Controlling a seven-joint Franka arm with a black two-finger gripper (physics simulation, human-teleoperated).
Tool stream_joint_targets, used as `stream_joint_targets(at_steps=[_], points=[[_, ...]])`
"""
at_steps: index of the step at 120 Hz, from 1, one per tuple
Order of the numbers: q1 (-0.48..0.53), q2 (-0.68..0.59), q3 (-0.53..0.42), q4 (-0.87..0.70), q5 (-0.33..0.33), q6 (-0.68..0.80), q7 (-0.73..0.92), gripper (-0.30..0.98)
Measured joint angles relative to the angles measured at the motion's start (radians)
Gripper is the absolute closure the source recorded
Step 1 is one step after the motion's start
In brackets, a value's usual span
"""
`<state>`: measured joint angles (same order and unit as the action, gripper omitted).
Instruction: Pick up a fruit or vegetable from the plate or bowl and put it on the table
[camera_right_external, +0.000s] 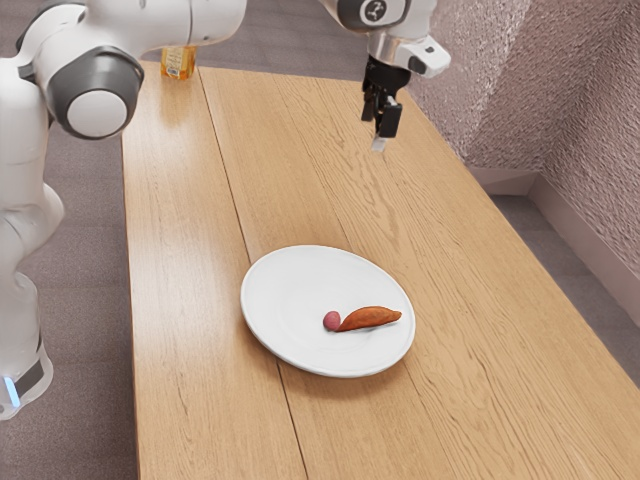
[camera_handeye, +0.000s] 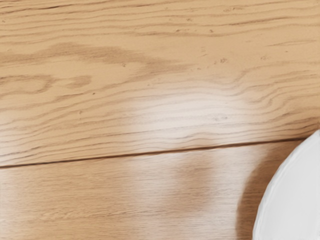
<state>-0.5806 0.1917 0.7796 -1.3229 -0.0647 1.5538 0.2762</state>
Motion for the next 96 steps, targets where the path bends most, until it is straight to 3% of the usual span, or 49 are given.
stream_joint_targets(at_steps=[52, 68, 82, 96], points=[[0.006, -0.007, -0.018, 0.013, -0.042, -0.009, 0.04, 0.0], [0.007, -0.018, -0.189, 0.018, -0.042, -0.008, 0.009, 0.0], [-0.002, 0.053, -0.355, 0.014, -0.038, 0.003, -0.038, 0.0], [-0.009, 0.095, -0.423, -0.005, -0.029, 0.028, -0.087, 0.0]])
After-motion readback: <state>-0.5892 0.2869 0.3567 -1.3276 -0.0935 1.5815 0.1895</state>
